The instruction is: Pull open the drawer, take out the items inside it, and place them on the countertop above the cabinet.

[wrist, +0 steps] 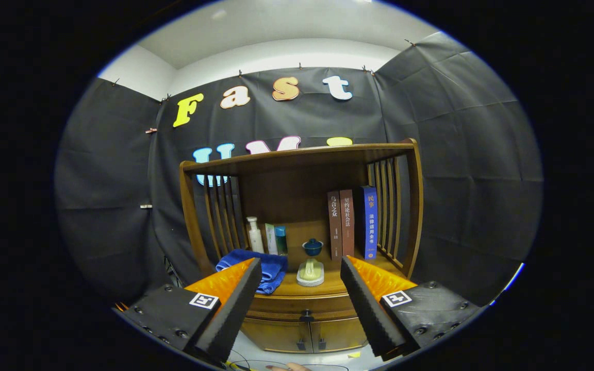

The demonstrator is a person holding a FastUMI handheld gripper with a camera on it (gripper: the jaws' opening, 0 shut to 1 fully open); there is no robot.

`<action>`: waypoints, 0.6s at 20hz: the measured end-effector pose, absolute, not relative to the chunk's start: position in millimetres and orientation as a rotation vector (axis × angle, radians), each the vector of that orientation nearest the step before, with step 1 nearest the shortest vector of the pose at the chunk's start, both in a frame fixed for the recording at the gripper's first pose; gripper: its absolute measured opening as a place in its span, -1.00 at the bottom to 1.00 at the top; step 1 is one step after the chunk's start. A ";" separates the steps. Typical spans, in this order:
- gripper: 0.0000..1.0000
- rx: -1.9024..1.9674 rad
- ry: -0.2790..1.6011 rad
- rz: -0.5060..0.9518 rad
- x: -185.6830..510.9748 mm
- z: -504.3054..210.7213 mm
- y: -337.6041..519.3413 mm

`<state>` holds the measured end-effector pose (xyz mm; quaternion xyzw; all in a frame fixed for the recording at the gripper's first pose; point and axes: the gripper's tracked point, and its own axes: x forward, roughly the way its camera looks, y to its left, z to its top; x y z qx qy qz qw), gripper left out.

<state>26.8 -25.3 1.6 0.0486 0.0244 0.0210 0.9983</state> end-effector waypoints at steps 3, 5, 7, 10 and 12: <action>0.99 0.098 0.040 0.048 25.6 5.7 -24.6; 0.99 0.095 0.041 0.050 25.5 5.7 -25.0; 0.99 0.092 0.038 0.053 24.5 6.5 -24.7; 0.99 0.092 0.036 0.062 23.5 7.6 -23.2; 0.99 0.091 0.033 0.060 22.7 7.9 -24.8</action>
